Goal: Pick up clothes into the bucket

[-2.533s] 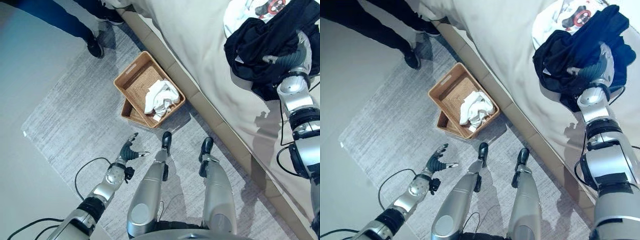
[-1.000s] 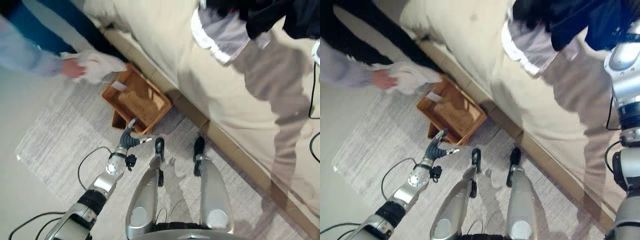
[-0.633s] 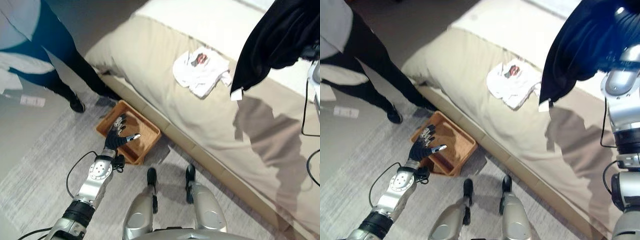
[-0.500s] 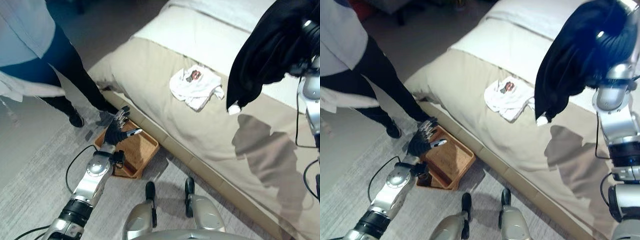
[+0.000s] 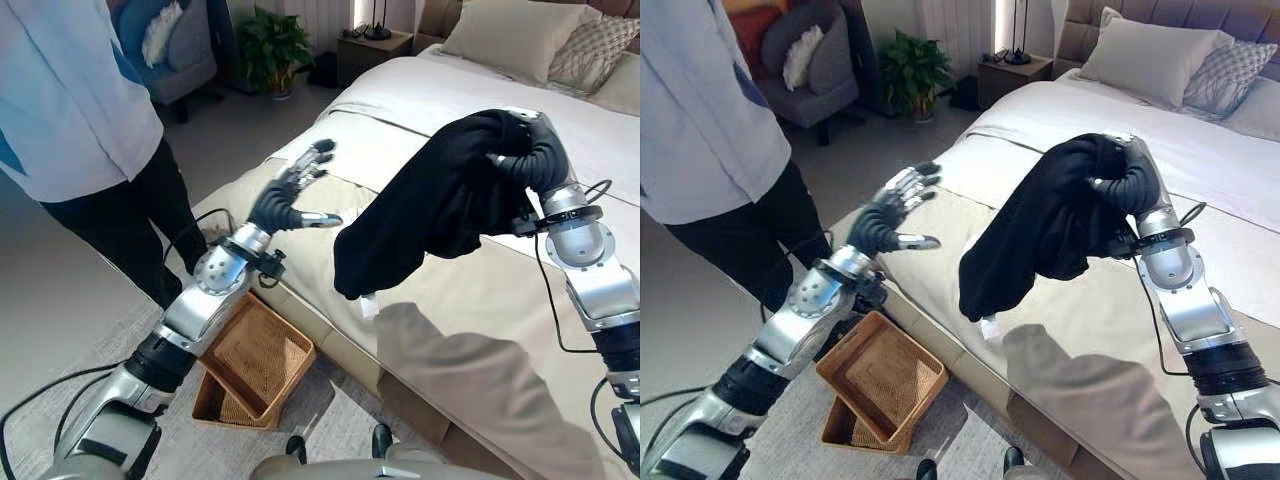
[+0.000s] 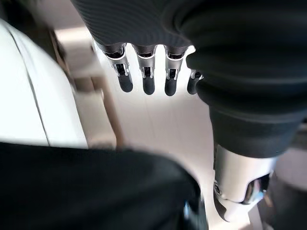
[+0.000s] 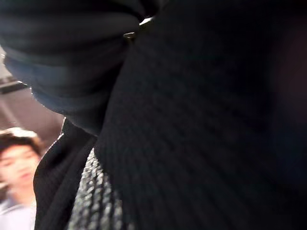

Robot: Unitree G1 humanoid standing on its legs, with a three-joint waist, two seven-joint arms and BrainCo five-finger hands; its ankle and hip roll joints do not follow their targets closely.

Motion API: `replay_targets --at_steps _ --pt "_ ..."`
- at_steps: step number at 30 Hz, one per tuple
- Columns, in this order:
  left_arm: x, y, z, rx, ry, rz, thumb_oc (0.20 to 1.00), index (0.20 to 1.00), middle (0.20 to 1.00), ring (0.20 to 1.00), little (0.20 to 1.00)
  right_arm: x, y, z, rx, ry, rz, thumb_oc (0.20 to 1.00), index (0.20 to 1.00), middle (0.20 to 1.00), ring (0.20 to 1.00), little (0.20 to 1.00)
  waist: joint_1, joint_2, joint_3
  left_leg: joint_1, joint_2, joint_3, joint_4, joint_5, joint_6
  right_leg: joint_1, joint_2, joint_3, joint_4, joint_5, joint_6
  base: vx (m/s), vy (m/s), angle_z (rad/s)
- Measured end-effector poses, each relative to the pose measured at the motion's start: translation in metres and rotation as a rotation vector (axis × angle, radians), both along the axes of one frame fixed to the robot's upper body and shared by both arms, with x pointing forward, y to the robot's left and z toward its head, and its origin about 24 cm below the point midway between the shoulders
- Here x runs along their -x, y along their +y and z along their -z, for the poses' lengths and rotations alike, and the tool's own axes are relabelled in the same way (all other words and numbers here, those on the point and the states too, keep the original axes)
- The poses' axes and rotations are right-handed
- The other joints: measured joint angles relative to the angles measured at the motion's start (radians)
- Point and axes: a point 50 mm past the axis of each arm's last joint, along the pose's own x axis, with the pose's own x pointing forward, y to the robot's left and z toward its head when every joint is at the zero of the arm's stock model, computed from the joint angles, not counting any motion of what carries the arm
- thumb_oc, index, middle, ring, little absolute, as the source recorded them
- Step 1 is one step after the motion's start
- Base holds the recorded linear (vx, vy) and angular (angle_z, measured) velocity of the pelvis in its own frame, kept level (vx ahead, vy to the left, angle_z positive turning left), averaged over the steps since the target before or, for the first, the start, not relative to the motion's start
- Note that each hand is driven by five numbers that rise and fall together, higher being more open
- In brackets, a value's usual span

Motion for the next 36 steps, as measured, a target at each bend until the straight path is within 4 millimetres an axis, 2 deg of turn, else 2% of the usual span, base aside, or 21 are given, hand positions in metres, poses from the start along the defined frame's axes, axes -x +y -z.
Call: replay_targets --at_steps 6,9,19,28,30,33,36 --pt "-0.001 -0.014 -0.006 -0.031 -0.006 0.066 1.000 1.000 1.000 1.000 1.000 0.008 0.031 0.003 0.041 0.039 -0.176 0.200 0.200 0.200 0.200 0.200 -0.022 0.003 -0.025 0.009 -0.001 -0.002 0.000 -0.003 -0.002 0.010 -0.003 -0.002 0.000 -0.002 0.003 0.01 0.005 0.02" --pt "-0.003 -0.020 0.002 -0.029 0.033 0.083 1.000 1.000 1.000 1.000 1.000 0.015 0.046 0.000 0.040 0.031 -0.258 0.200 0.200 0.200 0.200 0.200 -0.024 0.008 -0.049 0.011 -0.001 -0.001 0.000 -0.003 -0.002 0.012 -0.003 -0.002 0.000 -0.002 0.003 0.00 0.000 0.00" --pt "-0.002 -0.025 0.005 -0.007 0.148 0.175 1.000 1.000 1.000 1.000 1.000 0.020 0.057 0.000 0.009 0.049 -0.339 0.200 0.200 0.200 0.200 0.200 -0.024 0.024 -0.063 0.012 -0.001 -0.006 0.000 -0.002 -0.002 0.014 -0.003 -0.012 0.000 0.002 0.000 0.00 0.002 0.01" --pt "-0.007 -0.033 0.006 -0.060 0.166 0.199 1.000 1.000 1.000 1.000 1.000 0.026 0.072 0.002 -0.023 0.052 -0.415 0.200 0.200 0.200 0.200 0.200 -0.023 0.025 -0.064 0.011 -0.004 -0.008 0.000 -0.002 -0.002 0.016 -0.006 -0.017 0.000 0.002 -0.001 -0.01 0.002 0.02" --pt "-0.007 -0.035 0.007 -0.047 0.199 0.219 1.000 1.000 1.000 1.000 1.000 0.026 0.072 0.003 -0.024 0.055 -0.418 0.200 0.200 0.200 0.200 0.200 -0.024 0.025 -0.064 0.011 -0.004 -0.008 0.000 -0.002 -0.002 0.015 -0.007 -0.017 0.000 0.002 -0.001 0.00 0.000 0.00" --pt "-0.004 -0.040 0.015 -0.009 0.358 0.330 1.000 1.000 1.000 1.000 1.000 0.026 0.074 0.004 -0.030 0.066 -0.428 0.200 0.200 0.200 0.200 0.200 -0.025 0.026 -0.064 0.011 -0.004 -0.007 0.000 -0.002 -0.002 0.014 -0.007 -0.013 0.000 0.002 -0.001 0.01 0.004 0.00" --pt "-0.001 -0.041 0.019 -0.029 0.439 0.393 1.000 1.000 1.000 1.000 1.000 0.026 0.075 0.006 -0.025 0.075 -0.437 0.200 0.200 0.200 0.200 0.200 -0.027 0.026 -0.064 0.010 -0.004 -0.007 -0.001 -0.002 -0.002 0.012 -0.007 -0.012 0.000 0.003 -0.001 0.00 0.000 0.00"
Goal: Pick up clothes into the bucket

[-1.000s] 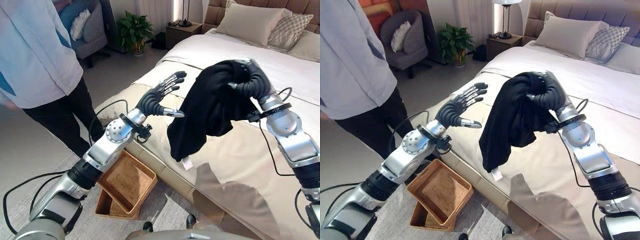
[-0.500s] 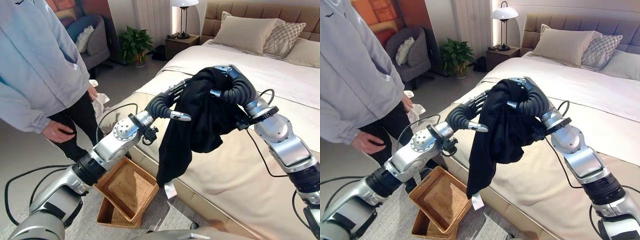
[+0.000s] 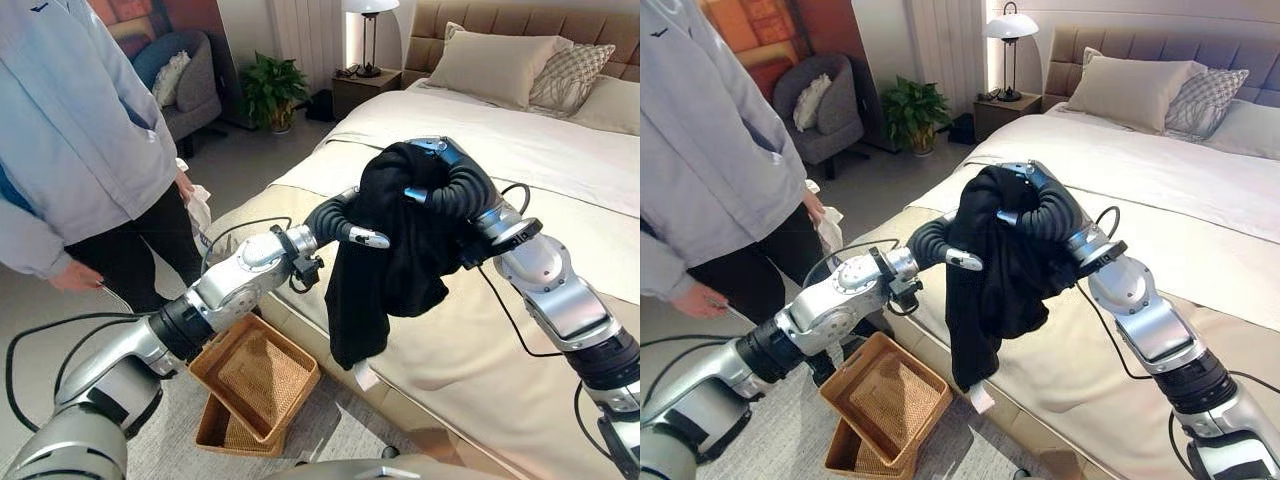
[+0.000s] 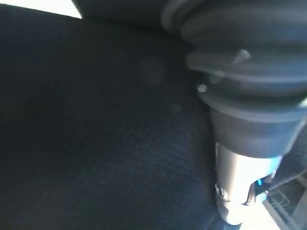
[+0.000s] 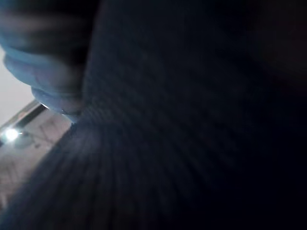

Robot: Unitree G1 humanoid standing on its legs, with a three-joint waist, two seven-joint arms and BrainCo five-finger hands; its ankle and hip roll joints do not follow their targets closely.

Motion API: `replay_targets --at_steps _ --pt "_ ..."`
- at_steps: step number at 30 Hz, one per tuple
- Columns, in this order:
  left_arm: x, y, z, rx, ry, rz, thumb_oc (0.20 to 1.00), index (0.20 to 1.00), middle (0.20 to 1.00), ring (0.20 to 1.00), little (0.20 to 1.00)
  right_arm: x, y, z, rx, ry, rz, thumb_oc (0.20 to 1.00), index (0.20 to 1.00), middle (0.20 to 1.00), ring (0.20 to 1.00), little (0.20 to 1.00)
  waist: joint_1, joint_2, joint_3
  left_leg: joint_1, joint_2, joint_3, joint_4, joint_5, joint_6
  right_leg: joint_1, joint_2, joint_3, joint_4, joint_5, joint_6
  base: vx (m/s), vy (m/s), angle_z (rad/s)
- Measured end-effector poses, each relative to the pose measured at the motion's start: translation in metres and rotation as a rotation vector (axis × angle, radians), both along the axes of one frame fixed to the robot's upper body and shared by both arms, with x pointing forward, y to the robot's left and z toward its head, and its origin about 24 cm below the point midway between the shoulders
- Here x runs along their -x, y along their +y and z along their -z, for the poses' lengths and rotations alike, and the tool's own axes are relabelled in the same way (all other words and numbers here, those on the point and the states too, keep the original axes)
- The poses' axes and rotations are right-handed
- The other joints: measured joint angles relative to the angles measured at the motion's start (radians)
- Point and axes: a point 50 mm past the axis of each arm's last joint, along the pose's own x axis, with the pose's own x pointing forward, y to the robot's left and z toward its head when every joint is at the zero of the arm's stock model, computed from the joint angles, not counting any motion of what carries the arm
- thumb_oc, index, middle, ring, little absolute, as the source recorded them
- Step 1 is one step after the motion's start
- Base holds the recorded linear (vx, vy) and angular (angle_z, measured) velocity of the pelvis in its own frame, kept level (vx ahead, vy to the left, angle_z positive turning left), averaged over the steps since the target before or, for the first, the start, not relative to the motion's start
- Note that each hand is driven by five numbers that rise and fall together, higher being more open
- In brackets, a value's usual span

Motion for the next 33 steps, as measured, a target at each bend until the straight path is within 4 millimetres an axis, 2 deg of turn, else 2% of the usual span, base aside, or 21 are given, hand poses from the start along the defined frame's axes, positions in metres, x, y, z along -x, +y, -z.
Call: replay_targets --at_steps 6,7,8,9,12,13,15,16,17,18,19,26,29,33 --pt "0.001 0.000 0.002 -0.094 0.005 0.063 1.000 1.000 1.000 1.000 1.000 0.001 0.005 0.004 0.015 0.021 -0.031 0.200 0.200 0.200 0.200 0.200 -0.004 0.000 0.000 -0.001 -0.001 0.000 0.000 0.000 0.000 -0.001 -0.001 -0.001 0.000 0.000 0.000 0.00 0.000 0.00" --pt "0.002 -0.002 0.002 -0.093 0.008 0.071 0.482 0.482 0.482 0.482 0.482 0.002 0.006 0.004 0.015 0.020 -0.036 0.200 0.200 0.200 0.200 0.200 -0.004 0.000 0.000 -0.001 -0.002 0.000 0.000 0.000 0.000 -0.002 -0.001 0.000 0.000 0.000 0.000 0.00 0.000 0.00" --pt "0.002 -0.003 0.003 -0.092 0.010 0.075 0.313 0.313 0.313 0.313 0.313 0.002 0.006 0.004 0.013 0.020 -0.038 0.200 0.200 0.200 0.200 0.200 -0.004 0.000 0.000 -0.001 -0.003 0.000 0.000 0.000 0.000 -0.002 -0.001 0.001 0.000 0.000 0.000 0.00 0.000 0.00" --pt "0.003 -0.005 0.004 -0.089 0.013 0.081 0.200 0.200 0.200 0.200 0.200 0.002 0.007 0.005 0.006 0.021 -0.041 0.200 0.200 0.200 0.200 0.200 -0.004 0.000 0.000 -0.002 -0.003 0.000 0.000 0.000 0.000 -0.002 -0.002 0.002 0.000 0.000 0.000 0.00 0.000 0.00" --pt "0.004 -0.008 0.004 -0.080 0.015 0.089 0.200 0.200 0.200 0.200 0.200 0.002 0.009 0.005 -0.009 0.022 -0.048 0.200 0.200 0.200 0.200 0.200 -0.006 0.000 0.000 -0.002 -0.005 0.001 0.000 0.000 0.000 -0.003 -0.004 0.002 0.000 -0.003 0.004 -0.01 0.008 0.00" --pt "0.004 -0.008 0.004 -0.078 0.015 0.090 0.200 0.200 0.200 0.200 0.200 0.002 0.010 0.005 -0.013 0.022 -0.050 0.354 0.354 0.354 0.354 0.354 -0.007 0.000 0.000 -0.003 -0.006 0.001 0.000 0.000 0.000 -0.005 -0.004 0.004 0.001 0.000 0.002 0.00 0.000 0.00" --pt "0.004 -0.008 0.005 -0.055 0.024 0.081 0.200 0.200 0.200 0.200 0.200 0.002 0.011 0.005 -0.022 0.022 -0.052 0.445 0.445 0.445 0.445 0.445 -0.008 0.000 0.000 -0.004 -0.006 0.001 0.000 0.000 0.000 -0.006 -0.005 0.005 0.001 -0.002 0.004 0.02 0.004 0.00" --pt "0.005 -0.008 0.005 -0.045 0.029 0.080 0.200 0.200 0.200 0.200 0.200 0.002 0.011 0.005 -0.027 0.020 -0.050 0.586 0.586 0.586 0.586 0.586 -0.004 0.000 0.000 -0.005 -0.007 0.001 0.000 0.000 0.000 -0.006 -0.006 0.005 0.001 0.000 0.002 0.00 0.000 0.00" --pt "0.005 -0.006 0.006 -0.028 0.039 0.068 0.200 0.200 0.200 0.200 0.200 0.002 0.011 0.005 -0.035 0.019 -0.050 0.671 0.671 0.671 0.671 0.671 -0.005 0.000 -0.001 -0.005 -0.008 0.001 0.000 0.000 0.000 -0.006 -0.006 0.005 0.001 0.001 0.001 0.00 0.000 0.00" --pt "0.005 -0.004 0.009 -0.007 0.053 0.057 0.200 0.200 0.200 0.200 0.200 0.002 0.012 0.005 -0.045 0.018 -0.051 0.884 0.884 0.884 0.884 0.884 -0.005 0.001 -0.001 -0.005 -0.008 0.001 0.000 0.000 0.000 -0.006 -0.007 0.005 0.001 0.001 0.001 0.00 0.000 0.00" --pt "0.008 -0.007 0.014 0.018 0.078 0.061 0.200 0.200 0.200 0.200 0.200 0.002 0.014 0.005 -0.060 0.018 -0.055 1.000 1.000 1.000 1.000 1.000 -0.001 0.001 -0.001 -0.006 -0.009 0.001 0.000 0.000 0.000 -0.007 -0.007 0.005 0.001 0.001 0.000 0.00 0.000 0.00" --pt "0.022 0.002 0.034 0.128 0.183 0.017 0.200 0.200 0.200 0.200 0.200 0.002 0.017 0.009 -0.121 0.031 -0.058 1.000 1.000 1.000 1.000 1.000 0.008 0.001 -0.001 -0.008 -0.010 0.000 0.000 -0.001 0.001 -0.008 -0.009 0.004 0.001 0.001 0.001 0.00 0.000 0.00" --pt "0.023 0.035 0.042 0.238 0.224 -0.162 0.200 0.200 0.200 0.200 0.200 0.006 0.002 0.020 -0.228 0.052 0.009 1.000 1.000 1.000 1.000 1.000 0.011 -0.001 -0.001 -0.015 -0.009 -0.001 0.000 -0.001 0.001 -0.015 -0.008 0.003 0.001 0.000 0.002 0.00 0.000 0.00" --pt "0.020 0.071 0.044 0.304 0.220 -0.346 0.200 0.200 0.200 0.200 0.200 0.010 -0.015 0.032 -0.273 0.086 0.087 1.000 1.000 1.000 1.000 1.000 0.017 -0.004 0.000 -0.018 -0.009 -0.001 -0.001 -0.001 0.002 -0.018 -0.008 0.001 0.001 -0.003 0.006 0.00 0.000 0.00"
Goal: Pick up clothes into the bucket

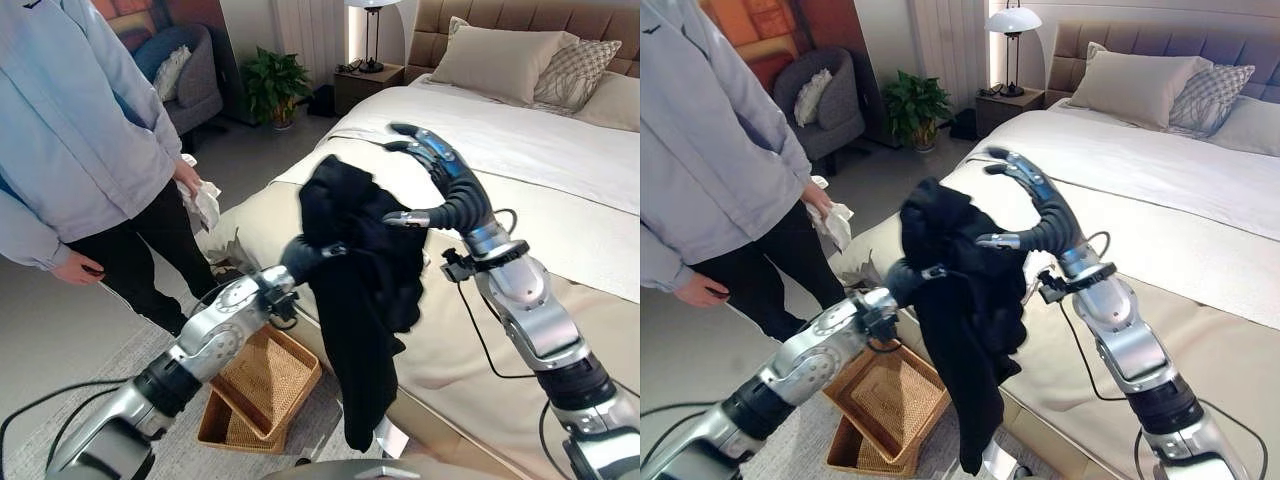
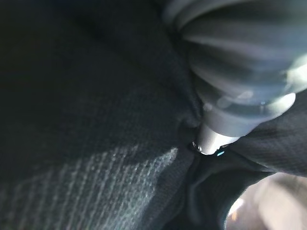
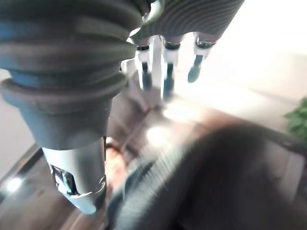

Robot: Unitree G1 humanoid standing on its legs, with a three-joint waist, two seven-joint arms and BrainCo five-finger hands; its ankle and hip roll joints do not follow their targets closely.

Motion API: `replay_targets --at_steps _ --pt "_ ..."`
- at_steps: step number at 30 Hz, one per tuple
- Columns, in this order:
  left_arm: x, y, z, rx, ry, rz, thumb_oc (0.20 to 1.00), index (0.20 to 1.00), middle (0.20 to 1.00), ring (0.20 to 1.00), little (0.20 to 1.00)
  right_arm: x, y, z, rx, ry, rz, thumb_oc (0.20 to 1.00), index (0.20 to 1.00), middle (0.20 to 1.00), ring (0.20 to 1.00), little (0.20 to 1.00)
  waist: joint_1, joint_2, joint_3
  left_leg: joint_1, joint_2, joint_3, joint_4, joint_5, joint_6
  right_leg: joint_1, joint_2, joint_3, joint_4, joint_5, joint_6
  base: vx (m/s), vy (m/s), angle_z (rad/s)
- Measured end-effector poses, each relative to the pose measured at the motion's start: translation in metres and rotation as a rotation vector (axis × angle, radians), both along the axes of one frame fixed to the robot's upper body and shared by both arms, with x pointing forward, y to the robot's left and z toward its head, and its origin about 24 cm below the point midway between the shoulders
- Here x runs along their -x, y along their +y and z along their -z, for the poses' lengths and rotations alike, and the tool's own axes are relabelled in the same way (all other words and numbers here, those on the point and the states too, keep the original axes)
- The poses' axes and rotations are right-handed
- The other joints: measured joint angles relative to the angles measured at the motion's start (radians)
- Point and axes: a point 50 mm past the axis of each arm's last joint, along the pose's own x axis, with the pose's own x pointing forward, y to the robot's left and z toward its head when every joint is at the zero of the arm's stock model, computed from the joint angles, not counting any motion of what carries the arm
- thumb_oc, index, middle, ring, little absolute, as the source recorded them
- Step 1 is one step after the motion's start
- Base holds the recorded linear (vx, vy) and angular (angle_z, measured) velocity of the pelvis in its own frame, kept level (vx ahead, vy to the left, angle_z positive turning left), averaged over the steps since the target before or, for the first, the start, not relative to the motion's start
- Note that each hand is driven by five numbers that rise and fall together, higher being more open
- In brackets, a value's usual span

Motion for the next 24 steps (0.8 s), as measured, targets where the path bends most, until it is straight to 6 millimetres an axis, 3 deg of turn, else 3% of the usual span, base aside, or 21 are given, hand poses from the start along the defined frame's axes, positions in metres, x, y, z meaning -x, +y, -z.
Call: replay_targets --at_steps 1,4,7,9,10,15,17,21,24 --pt "0.003 0.012 0.003 0.033 0.006 -0.061 0.200 0.200 0.200 0.200 0.200 0.003 -0.008 0.006 -0.022 0.021 0.033 1.000 1.000 1.000 1.000 1.000 0.000 -0.001 0.000 0.000 0.000 0.000 0.000 -0.001 0.002 0.000 0.000 0.000 0.000 -0.002 0.002 0.00 0.000 0.00" --pt "0.014 0.061 0.017 0.065 0.033 -0.351 0.200 0.200 0.200 0.200 0.200 0.010 -0.049 0.056 -0.070 0.221 0.228 1.000 1.000 1.000 1.000 1.000 0.002 -0.009 0.004 -0.008 -0.001 -0.001 0.000 -0.003 0.005 -0.007 -0.002 -0.003 0.000 -0.003 0.004 -0.02 0.013 0.02" --pt "0.014 0.076 0.015 0.049 0.006 -0.465 0.200 0.200 0.200 0.200 0.200 0.016 -0.065 0.091 -0.072 0.376 0.317 1.000 1.000 1.000 1.000 1.000 0.015 -0.017 0.016 -0.022 -0.004 -0.002 0.000 -0.002 0.006 -0.024 -0.005 -0.006 0.001 -0.002 0.006 -0.10 0.040 0.05" --pt "0.015 0.087 0.010 0.074 -0.050 -0.603 0.200 0.200 0.200 0.200 0.200 0.028 -0.083 0.132 -0.083 0.529 0.425 1.000 1.000 1.000 1.000 1.000 0.021 -0.028 0.024 -0.046 -0.005 -0.002 0.001 0.001 0.009 -0.047 -0.006 -0.008 0.008 -0.001 0.006 -0.15 0.037 0.07" --pt "0.017 0.099 0.003 0.084 -0.097 -0.703 0.200 0.200 0.200 0.200 0.200 0.037 -0.092 0.159 -0.079 0.647 0.492 1.000 1.000 1.000 1.000 1.000 0.027 -0.033 0.036 -0.074 -0.006 -0.005 0.004 0.003 0.012 -0.076 -0.008 -0.008 0.024 -0.003 0.005 -0.08 0.023 0.05" --pt "0.020 0.119 -0.011 0.028 -0.197 -0.894 0.200 0.200 0.200 0.200 0.200 0.079 -0.106 0.233 -0.111 0.975 0.629 1.000 1.000 1.000 1.000 1.000 0.019 -0.033 0.137 -0.150 -0.018 -0.005 0.040 0.010 0.020 -0.155 -0.024 -0.009 0.066 0.000 0.012 -0.11 0.048 -0.01" --pt "0.017 0.121 -0.012 0.014 -0.210 -0.918 0.200 0.200 0.200 0.200 0.200 0.084 -0.106 0.244 -0.106 1.019 0.640 1.000 1.000 1.000 1.000 1.000 0.013 -0.032 0.175 -0.176 -0.025 -0.002 0.057 0.011 0.021 -0.189 -0.033 -0.004 0.088 0.003 0.015 -0.09 0.052 -0.03" --pt "-0.008 0.125 -0.019 0.012 -0.220 -0.977 0.200 0.200 0.200 0.200 0.200 0.094 -0.106 0.270 -0.049 1.154 0.655 1.000 1.000 1.000 1.000 1.000 0.000 -0.052 0.253 -0.265 -0.040 0.001 0.140 -0.004 0.020 -0.292 -0.051 0.012 0.199 -0.022 0.017 -0.10 0.064 -0.03" --pt "-0.019 0.133 -0.026 -0.003 -0.220 -1.026 0.200 0.200 0.200 0.200 0.200 0.088 -0.104 0.275 -0.030 1.183 0.648 1.000 1.000 1.000 1.000 1.000 -0.009 -0.072 0.311 -0.326 -0.049 0.003 0.198 -0.026 0.026 -0.367 -0.063 0.025 0.283 -0.054 0.017 -0.08 0.014 -0.01"
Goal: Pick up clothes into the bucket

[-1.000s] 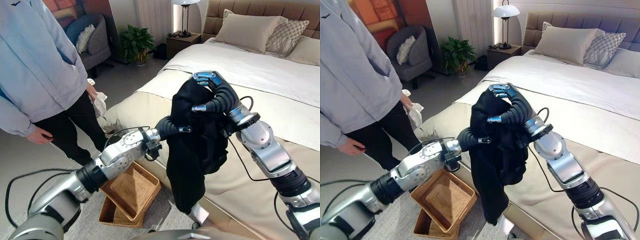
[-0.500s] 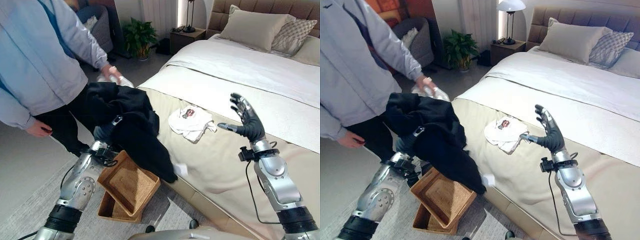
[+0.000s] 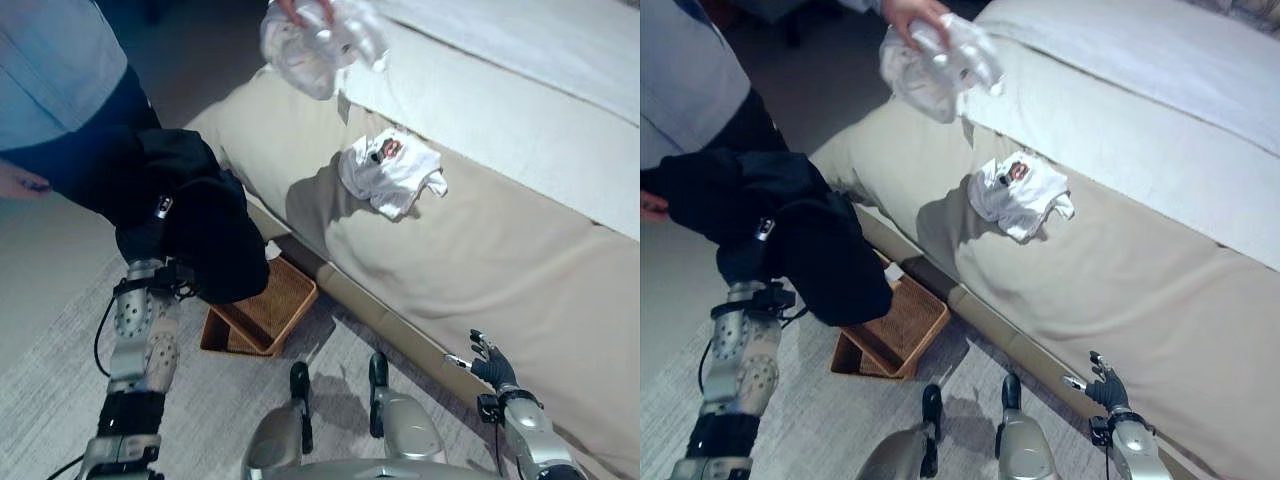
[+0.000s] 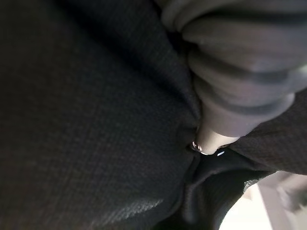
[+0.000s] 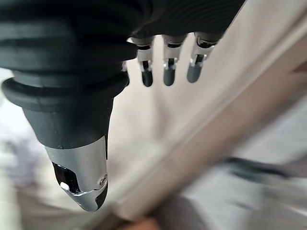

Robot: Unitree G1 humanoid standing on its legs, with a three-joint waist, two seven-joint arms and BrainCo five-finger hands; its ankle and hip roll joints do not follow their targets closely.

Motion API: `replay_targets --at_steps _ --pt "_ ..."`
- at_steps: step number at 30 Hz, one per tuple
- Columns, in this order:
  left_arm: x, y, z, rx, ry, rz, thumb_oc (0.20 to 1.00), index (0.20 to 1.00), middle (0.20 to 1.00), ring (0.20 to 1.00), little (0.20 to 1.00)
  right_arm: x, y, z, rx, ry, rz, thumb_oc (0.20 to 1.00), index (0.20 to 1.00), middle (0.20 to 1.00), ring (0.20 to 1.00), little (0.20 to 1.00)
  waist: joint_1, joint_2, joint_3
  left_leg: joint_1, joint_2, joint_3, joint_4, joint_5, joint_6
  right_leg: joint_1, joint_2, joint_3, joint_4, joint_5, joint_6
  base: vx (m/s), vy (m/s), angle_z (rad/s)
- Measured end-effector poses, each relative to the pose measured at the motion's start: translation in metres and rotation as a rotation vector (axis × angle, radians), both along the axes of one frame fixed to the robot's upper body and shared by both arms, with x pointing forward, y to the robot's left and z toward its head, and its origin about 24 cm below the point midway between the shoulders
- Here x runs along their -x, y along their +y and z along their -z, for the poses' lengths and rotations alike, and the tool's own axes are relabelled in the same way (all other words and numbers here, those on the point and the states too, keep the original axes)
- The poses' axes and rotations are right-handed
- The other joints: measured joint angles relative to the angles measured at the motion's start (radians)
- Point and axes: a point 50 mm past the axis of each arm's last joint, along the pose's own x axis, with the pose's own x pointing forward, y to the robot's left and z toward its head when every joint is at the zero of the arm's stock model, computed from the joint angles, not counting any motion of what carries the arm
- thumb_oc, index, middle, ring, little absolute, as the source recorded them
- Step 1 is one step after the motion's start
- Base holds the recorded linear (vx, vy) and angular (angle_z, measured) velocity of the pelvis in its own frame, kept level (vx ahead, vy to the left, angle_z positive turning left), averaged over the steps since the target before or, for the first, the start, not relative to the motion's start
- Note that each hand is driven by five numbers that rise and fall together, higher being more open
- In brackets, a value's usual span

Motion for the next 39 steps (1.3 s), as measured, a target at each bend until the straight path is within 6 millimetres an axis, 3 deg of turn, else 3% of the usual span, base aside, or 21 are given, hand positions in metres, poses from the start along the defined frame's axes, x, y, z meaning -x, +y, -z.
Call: replay_targets --at_steps 2,5,8,11,19,20,21,25,32,34,39 --pt "-0.014 0.002 -0.011 -0.011 -0.008 -0.030 0.200 0.200 0.200 0.200 0.200 -0.003 0.000 0.002 0.043 0.025 -0.034 1.000 1.000 1.000 1.000 1.000 -0.005 -0.015 0.055 -0.069 -0.008 0.001 0.081 -0.024 0.005 -0.069 -0.016 0.005 0.086 -0.026 -0.004 -0.07 -0.014 0.08" --pt "-0.022 0.002 -0.014 -0.016 0.003 -0.048 0.200 0.200 0.200 0.200 0.200 -0.006 0.001 0.001 0.072 0.030 -0.062 1.000 1.000 1.000 1.000 1.000 -0.009 -0.031 0.088 -0.127 -0.007 0.001 0.142 -0.042 0.004 -0.122 -0.016 0.013 0.133 -0.037 -0.008 -0.06 -0.010 -0.02" --pt "-0.031 -0.002 -0.021 -0.073 0.010 -0.061 0.200 0.200 0.200 0.200 0.200 -0.010 -0.001 -0.002 0.093 0.010 -0.058 1.000 1.000 1.000 1.000 1.000 -0.008 -0.038 0.094 -0.202 -0.005 -0.002 0.205 -0.059 0.006 -0.191 -0.016 0.020 0.183 -0.051 -0.016 -0.09 -0.028 0.01" --pt "-0.043 -0.003 -0.034 -0.109 0.005 -0.092 0.200 0.200 0.200 0.200 0.200 -0.026 0.000 -0.012 0.117 -0.046 -0.058 1.000 1.000 1.000 1.000 1.000 -0.017 -0.052 0.109 -0.308 0.002 -0.010 0.274 -0.071 0.002 -0.289 -0.015 0.019 0.245 -0.064 -0.023 -0.07 -0.030 0.04" --pt "-0.053 0.006 -0.036 -0.169 0.063 -0.227 0.200 0.200 0.200 0.200 0.200 -0.053 0.015 -0.034 0.119 -0.206 -0.070 1.000 1.000 1.000 1.000 1.000 -0.036 -0.076 0.119 -0.527 0.018 -0.033 0.381 -0.084 0.001 -0.488 0.002 0.011 0.315 -0.065 -0.031 -0.04 -0.015 0.01" --pt "-0.054 0.008 -0.034 -0.164 0.079 -0.242 0.454 0.454 0.454 0.454 0.454 -0.055 0.018 -0.037 0.116 -0.235 -0.070 1.000 1.000 1.000 1.000 1.000 -0.038 -0.079 0.119 -0.554 0.021 -0.035 0.391 -0.085 0.001 -0.510 0.003 0.008 0.321 -0.065 -0.032 0.00 0.000 0.00" --pt "-0.054 0.008 -0.034 -0.161 0.082 -0.248 1.000 1.000 1.000 1.000 1.000 -0.056 0.018 -0.038 0.113 -0.243 -0.066 1.000 1.000 1.000 1.000 1.000 -0.038 -0.080 0.119 -0.563 0.021 -0.039 0.395 -0.092 -0.005 -0.518 0.003 0.007 0.324 -0.072 -0.039 0.08 -0.018 0.02" --pt "-0.065 0.016 -0.032 -0.157 0.157 -0.320 1.000 1.000 1.000 1.000 1.000 -0.065 0.026 -0.046 0.101 -0.300 -0.057 1.000 1.000 1.000 1.000 1.000 -0.055 -0.086 0.117 -0.621 0.023 -0.054 0.410 -0.092 -0.003 -0.561 0.007 -0.005 0.319 -0.069 -0.035 0.05 -0.007 0.04" --pt "-0.065 0.020 -0.012 -0.119 0.254 -0.375 1.000 1.000 1.000 1.000 1.000 -0.077 0.035 -0.063 0.084 -0.402 -0.026 1.000 1.000 1.000 1.000 1.000 -0.060 -0.094 0.118 -0.644 0.023 -0.043 0.404 -0.086 -0.003 -0.576 0.008 -0.001 0.286 -0.040 -0.034 0.01 0.013 -0.03" --pt "-0.061 0.025 0.001 -0.073 0.293 -0.405 1.000 1.000 1.000 1.000 1.000 -0.088 0.042 -0.078 0.062 -0.478 -0.021 1.000 1.000 1.000 1.000 1.000 -0.061 -0.094 0.118 -0.636 0.026 -0.033 0.398 -0.085 -0.002 -0.569 0.011 0.005 0.273 -0.027 -0.037 -0.02 0.031 -0.15" --pt "-0.036 0.028 0.055 -0.008 0.441 -0.442 1.000 1.000 1.000 1.000 1.000 -0.114 0.062 -0.150 0.027 -0.809 -0.049 1.000 1.000 1.000 1.000 1.000 -0.057 -0.095 0.117 -0.553 0.025 0.007 0.328 -0.077 0.021 -0.511 0.009 0.029 0.219 -0.004 -0.034 -0.01 0.011 -0.12"
